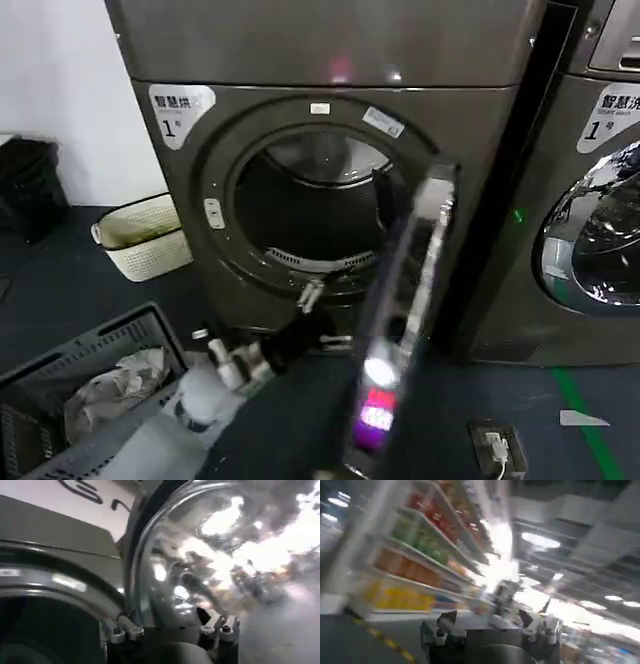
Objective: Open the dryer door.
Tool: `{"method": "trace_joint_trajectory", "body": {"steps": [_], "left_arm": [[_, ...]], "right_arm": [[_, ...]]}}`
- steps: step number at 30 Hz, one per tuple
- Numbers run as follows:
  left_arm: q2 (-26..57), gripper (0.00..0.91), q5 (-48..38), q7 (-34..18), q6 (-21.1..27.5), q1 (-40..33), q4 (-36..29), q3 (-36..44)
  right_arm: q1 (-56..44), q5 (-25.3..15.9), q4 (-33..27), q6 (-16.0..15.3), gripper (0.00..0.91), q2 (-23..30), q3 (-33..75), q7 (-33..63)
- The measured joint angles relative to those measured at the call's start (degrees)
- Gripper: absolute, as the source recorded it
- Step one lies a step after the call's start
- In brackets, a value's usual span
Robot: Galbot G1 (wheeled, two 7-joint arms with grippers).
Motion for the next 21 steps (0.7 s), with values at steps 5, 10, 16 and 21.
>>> {"method": "trace_joint_trajectory", "body": {"steps": [5, 10, 16, 21], "left_arm": [[-2.75, 0.907, 1.22, -0.22, 0.29, -2.45, 2.69, 2.99], [-5.69, 0.907, 2.29, -0.5, 0.55, -4.61, 6.09, 5.68], [-9.4, 0.907, 2.51, -0.56, 0.62, -7.58, 10.53, 8.68], [-12.01, 0.907, 3.29, -0.57, 0.47, -10.19, 14.25, 10.65]], "right_arm": [[-0.1, 0.94, -1.64, 0.55, 0.907, -0.48, 1.99, 0.67], [-0.48, 1.41, -1.77, 0.34, 0.907, -0.41, 3.5, 0.77], [-0.69, 2.13, -0.45, -2.04, 0.907, 0.7, 4.16, 2.0], [-0.85, 2.16, -0.2, -1.1, 0.907, 0.88, 5.02, 1.89]]}}
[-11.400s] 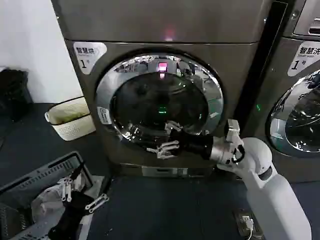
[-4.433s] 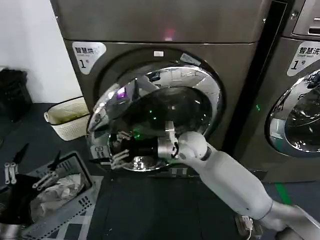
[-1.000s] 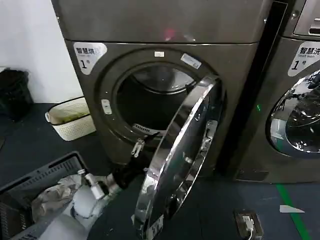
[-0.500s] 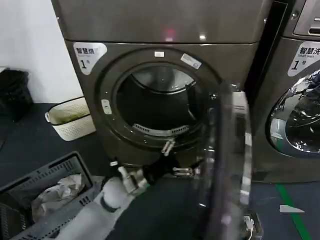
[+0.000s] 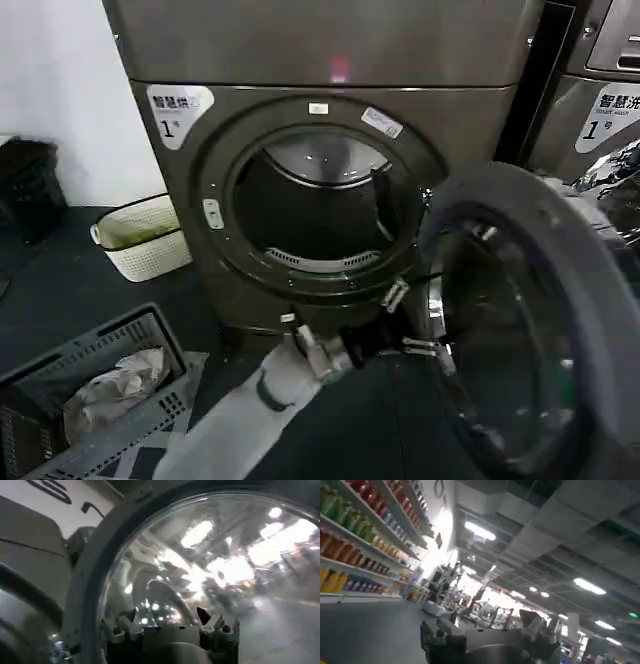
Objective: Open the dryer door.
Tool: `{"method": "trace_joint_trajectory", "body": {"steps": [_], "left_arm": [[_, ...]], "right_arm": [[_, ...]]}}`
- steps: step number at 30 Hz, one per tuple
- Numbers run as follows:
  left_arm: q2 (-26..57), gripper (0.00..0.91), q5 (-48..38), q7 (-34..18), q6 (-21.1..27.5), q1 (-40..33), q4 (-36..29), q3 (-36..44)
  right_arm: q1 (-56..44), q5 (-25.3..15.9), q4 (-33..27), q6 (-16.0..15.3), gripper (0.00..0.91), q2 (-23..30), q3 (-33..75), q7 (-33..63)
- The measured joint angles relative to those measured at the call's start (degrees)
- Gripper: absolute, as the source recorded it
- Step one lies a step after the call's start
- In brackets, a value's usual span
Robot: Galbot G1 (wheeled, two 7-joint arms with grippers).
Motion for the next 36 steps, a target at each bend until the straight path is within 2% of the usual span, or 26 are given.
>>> {"method": "trace_joint_trajectory", "body": {"steps": [11, 23, 29, 36], "left_arm": [[-4.9, 0.907, 0.98, -0.14, -0.14, -3.97, 6.93, 1.26], [-4.45, 0.907, 0.53, -0.21, 0.46, -3.74, 7.04, 1.33], [-0.66, 0.907, -0.62, -2.02, 5.68, -1.83, 1.88, 2.39], [11.02, 0.907, -0.52, -9.72, 16.87, 2.87, -12.7, 0.75]], "right_arm": [[-0.02, -0.45, -0.8, 1.22, 0.907, 0.54, 0.05, -0.27], [0.39, -0.39, -0.26, 0.89, 0.907, 0.97, -0.68, -0.68], [0.11, -0.09, -0.26, 0.85, 0.907, 0.88, -0.42, -1.07], [0.59, -0.11, -0.58, 0.71, 0.907, 0.42, -1.35, -1.27]]}}
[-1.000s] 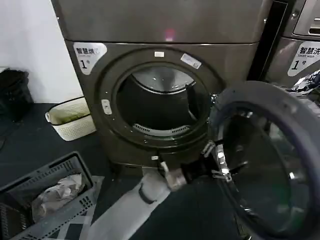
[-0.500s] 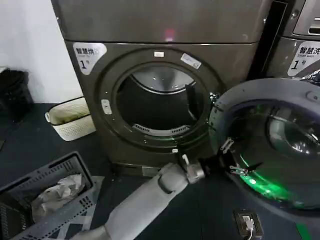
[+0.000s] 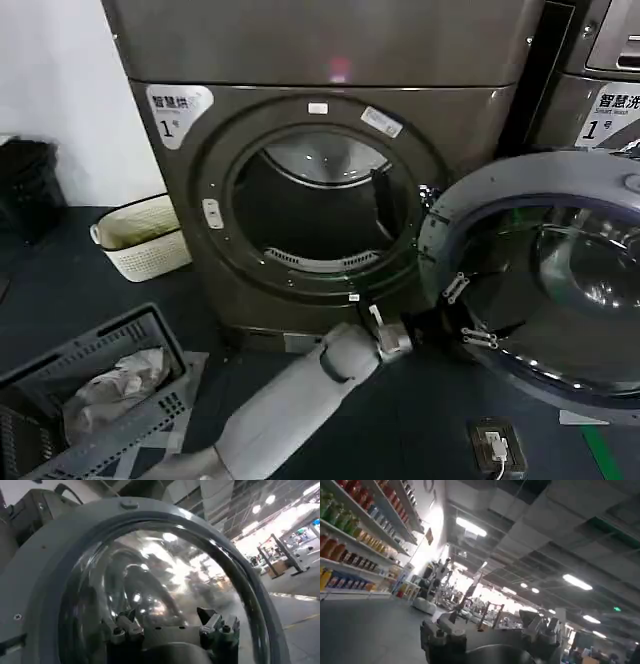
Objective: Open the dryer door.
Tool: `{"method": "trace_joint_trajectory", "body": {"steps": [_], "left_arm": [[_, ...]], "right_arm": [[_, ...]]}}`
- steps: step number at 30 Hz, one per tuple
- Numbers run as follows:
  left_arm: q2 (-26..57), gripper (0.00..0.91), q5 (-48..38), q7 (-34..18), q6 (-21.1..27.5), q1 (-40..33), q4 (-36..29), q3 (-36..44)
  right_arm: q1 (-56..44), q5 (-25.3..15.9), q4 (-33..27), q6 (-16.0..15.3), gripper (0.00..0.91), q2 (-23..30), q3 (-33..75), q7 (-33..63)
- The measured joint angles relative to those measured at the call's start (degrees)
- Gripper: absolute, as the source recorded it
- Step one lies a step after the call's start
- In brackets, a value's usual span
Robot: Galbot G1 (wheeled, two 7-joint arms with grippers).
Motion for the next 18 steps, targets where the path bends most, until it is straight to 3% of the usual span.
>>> {"method": "trace_joint_trajectory", "body": {"steps": [8, 18], "left_arm": [[13.62, 0.907, -9.52, -7.57, 13.48, 11.17, -18.49, -9.27], [26.96, 0.907, -14.2, -17.01, 21.89, 29.68, -31.67, -29.55]], "right_arm": [[0.6, 0.5, 0.39, -0.22, 0.907, -0.28, -1.27, -0.9], [2.25, 0.21, 1.94, -0.35, 0.907, -0.99, -3.55, -1.17]]}}
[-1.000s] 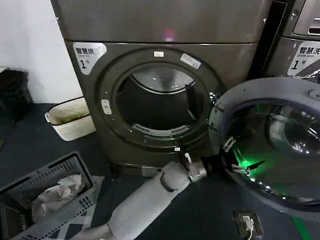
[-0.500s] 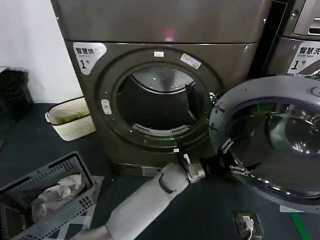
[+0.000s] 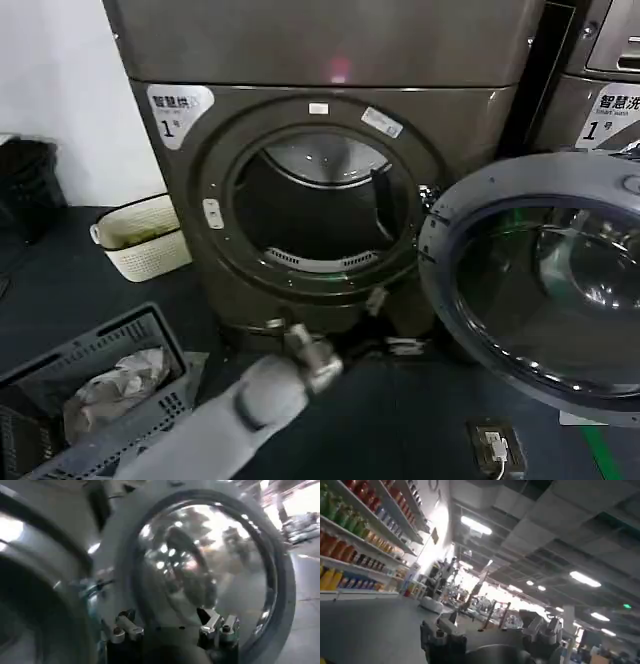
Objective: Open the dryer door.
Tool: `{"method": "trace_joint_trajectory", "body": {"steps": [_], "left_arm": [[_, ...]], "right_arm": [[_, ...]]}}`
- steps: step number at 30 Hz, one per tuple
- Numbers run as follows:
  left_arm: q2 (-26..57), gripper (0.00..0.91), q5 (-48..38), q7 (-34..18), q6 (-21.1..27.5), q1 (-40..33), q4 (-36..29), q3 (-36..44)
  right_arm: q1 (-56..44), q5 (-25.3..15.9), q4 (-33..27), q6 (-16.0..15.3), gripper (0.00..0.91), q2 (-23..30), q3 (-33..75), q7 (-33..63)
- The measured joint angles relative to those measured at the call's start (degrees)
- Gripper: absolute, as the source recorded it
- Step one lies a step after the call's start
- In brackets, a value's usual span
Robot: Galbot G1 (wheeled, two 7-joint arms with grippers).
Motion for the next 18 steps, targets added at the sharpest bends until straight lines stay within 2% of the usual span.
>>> {"method": "trace_joint_trajectory", "body": {"steps": [3, 6, 11, 14, 18], "left_arm": [[3.02, 0.907, -0.22, -3.72, 3.95, 4.91, -1.69, -5.33], [5.44, 0.907, -4.27, -7.9, 8.61, 8.65, -2.76, -9.99], [6.39, 0.907, -16.95, -15.43, 17.61, 10.88, -2.58, -17.66], [5.6, 0.907, -25.91, -22.2, 24.98, 10.57, -1.53, -21.81], [5.37, 0.907, -37.6, -28.21, 28.06, 9.86, 0.8, -26.73]], "right_arm": [[0.52, -0.3, 0.23, -0.01, 0.907, 0.1, -1.15, -0.02], [0.83, -0.38, 0.07, 0.15, 0.907, -0.07, -1.95, -0.03], [1.36, -0.39, -0.36, 0.55, 0.907, -0.1, -3.28, -0.05], [1.62, -0.05, -0.25, 0.51, 0.907, 0.11, -4.0, -0.08], [1.74, 1.37, 0.09, -0.48, 0.907, 0.37, -4.96, -0.19]]}}
